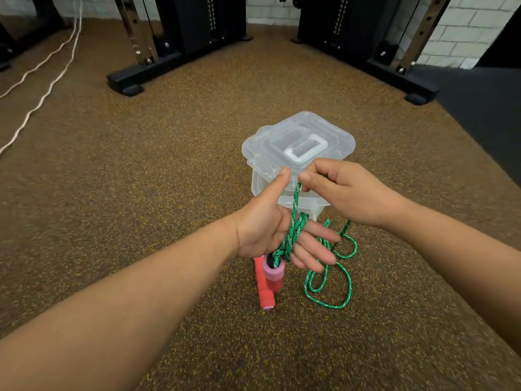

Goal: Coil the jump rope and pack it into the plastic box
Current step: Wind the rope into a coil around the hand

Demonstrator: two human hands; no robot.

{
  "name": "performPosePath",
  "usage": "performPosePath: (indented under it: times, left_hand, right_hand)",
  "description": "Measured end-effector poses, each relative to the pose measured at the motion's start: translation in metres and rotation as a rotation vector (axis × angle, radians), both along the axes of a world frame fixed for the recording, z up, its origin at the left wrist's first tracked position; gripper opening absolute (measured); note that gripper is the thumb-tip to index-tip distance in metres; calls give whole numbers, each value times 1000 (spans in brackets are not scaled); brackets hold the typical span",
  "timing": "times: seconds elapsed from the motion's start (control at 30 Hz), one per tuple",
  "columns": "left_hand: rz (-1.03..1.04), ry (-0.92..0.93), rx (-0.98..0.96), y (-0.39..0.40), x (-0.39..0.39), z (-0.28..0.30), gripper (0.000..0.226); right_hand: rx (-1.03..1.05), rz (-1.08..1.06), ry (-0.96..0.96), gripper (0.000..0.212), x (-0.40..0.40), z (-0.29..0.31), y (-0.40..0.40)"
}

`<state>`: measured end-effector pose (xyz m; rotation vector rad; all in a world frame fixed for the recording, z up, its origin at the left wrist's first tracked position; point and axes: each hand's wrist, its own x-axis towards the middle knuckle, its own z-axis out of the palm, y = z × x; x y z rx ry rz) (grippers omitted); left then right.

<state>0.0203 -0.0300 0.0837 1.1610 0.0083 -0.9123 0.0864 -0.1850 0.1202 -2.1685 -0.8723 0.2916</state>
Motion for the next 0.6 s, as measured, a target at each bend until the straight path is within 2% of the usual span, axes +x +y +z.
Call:
performPosePath:
  times: [0.1, 0.17, 0.2, 0.3, 0.37, 0.4, 0.47, 0.6]
  left_hand:
    - [-80, -42, 30, -1, -1, 8, 82]
    - [-69, -64, -13, -2, -3, 11, 53]
    - [-43, -62, -40, -3, -4, 12, 46]
    - [54, -65, -80, -2, -3, 12, 42]
    - [163, -55, -97, -1, -1, 11, 44]
    - [225, -52, -99, 0, 1, 9, 43]
    - [342, -64, -78, 2, 3, 7, 41]
    - [467, -80, -32, 8, 8, 7, 50]
  right_hand:
    - [82, -61, 124, 25, 6, -19, -2]
    - [90, -96, 171, 27, 9, -36, -4]
    - [109, -95, 212, 28, 9, -45, -6]
    - [282, -72, 414, 25, -1, -63, -9]
    - [308, -48, 490, 16, -10, -70, -10]
    - [290, -58, 495, 20, -14, -75, -11]
    - [185, -99, 390, 34, -21, -85, -13]
    - [-12, -101, 233, 30, -37, -90, -21]
